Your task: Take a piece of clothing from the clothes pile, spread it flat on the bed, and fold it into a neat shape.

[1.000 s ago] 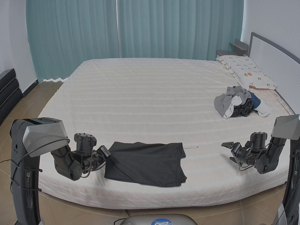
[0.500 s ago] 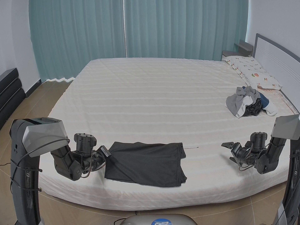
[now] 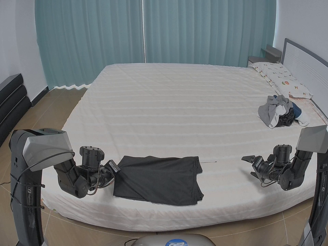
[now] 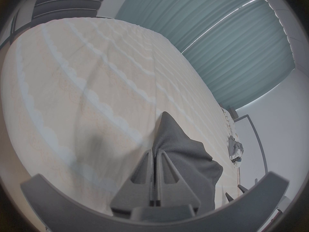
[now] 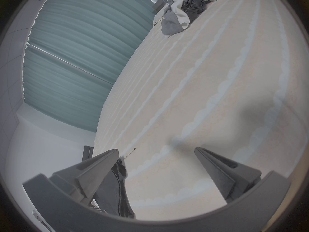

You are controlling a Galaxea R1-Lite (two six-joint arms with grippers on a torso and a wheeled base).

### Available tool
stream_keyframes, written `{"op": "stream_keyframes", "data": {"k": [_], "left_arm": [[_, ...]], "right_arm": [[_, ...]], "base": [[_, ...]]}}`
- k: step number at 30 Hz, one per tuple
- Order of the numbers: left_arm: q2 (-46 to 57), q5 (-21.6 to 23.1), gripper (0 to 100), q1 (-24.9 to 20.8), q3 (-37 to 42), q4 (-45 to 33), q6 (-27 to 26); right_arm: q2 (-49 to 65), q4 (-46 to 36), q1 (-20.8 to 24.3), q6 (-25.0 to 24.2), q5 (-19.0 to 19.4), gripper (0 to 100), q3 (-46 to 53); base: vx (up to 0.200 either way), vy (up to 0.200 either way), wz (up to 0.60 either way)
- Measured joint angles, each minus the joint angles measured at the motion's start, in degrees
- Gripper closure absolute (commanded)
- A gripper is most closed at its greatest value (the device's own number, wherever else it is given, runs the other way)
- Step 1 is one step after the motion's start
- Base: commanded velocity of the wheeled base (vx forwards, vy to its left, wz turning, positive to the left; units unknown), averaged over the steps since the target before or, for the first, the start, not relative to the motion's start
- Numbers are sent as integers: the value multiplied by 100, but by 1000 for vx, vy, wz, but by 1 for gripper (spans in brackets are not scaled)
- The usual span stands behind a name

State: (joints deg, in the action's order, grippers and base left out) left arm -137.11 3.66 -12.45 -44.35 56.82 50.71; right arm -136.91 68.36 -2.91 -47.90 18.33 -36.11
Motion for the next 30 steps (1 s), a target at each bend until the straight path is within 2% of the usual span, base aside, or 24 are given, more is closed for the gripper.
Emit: {"op": "stream_keyframes", "data": {"k": [2,3,15,21,26,30], "left_arm": [[6,1,100,0,11,0,-2],[9,0,0,0,17,7,-2],[139,17,0,10,282,13,28],[340,61,0,274,367,41,301],[607,11,0,413,522,169,171],[1120,-7,0,547,850,255,-60]], "right_arm": [[0,0,5,0,0,0,0],[0,0,7,0,2,0,-2],[0,22,2,-6,0,0,0],[-11,30,2,6,-33,0,0],[9,22,2,162,-545,0,1],[174,57,2,241,-816,0,144]], "base": [[0,0,0],[0,0,0],[0,0,0],[0,0,0],[0,0,0],[0,0,0]]}}
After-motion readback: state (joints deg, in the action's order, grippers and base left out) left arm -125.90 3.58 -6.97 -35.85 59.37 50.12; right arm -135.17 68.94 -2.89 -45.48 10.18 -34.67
